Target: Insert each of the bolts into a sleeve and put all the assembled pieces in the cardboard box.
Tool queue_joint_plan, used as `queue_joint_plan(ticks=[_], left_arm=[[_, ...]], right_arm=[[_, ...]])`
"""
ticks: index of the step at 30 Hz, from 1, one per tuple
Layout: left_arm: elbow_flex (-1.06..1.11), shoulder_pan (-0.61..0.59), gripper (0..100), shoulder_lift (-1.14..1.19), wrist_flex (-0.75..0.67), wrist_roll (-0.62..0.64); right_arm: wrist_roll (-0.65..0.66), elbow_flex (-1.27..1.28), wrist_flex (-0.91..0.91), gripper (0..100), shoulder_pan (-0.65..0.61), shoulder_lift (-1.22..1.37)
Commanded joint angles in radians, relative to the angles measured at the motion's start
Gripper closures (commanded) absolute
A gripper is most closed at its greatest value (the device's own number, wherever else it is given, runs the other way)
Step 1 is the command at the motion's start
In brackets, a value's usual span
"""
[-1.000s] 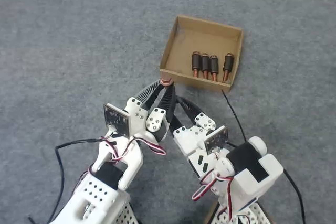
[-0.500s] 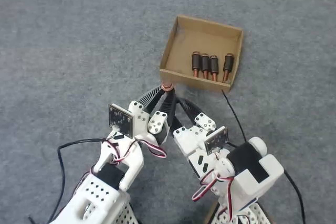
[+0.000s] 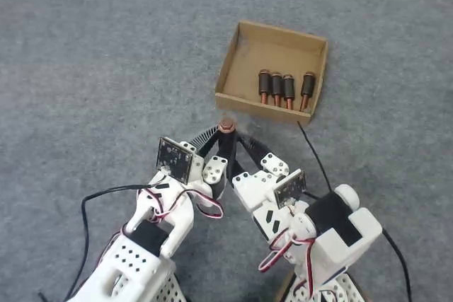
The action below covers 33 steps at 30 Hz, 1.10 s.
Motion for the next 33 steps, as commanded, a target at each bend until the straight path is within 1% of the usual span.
queue_joint_plan(ticks=[1,6,9,31,33], left_arm=[[-0.013,-0.014,98,-0.015,0.037,-0.018],[-0.013,-0.015,92,-0.015,0.037,-0.014],[-0.013,-0.015,90,-0.015,0.037,0.040],[-0.031,-0.015,90,-0.015,0.037,0.051],[-0.031,-0.014,89,-0.015,0.037,0.052]], right_arm=[[0.014,0.014,-0.005,99.2,0.015,-0.008],[0.014,0.014,-0.005,99.2,0.015,-0.008],[0.014,0.014,-0.004,99.2,0.015,-0.008],[0.014,0.014,-0.002,99.2,0.015,-0.008],[0.014,0.014,-0.004,99.2,0.016,-0.008]])
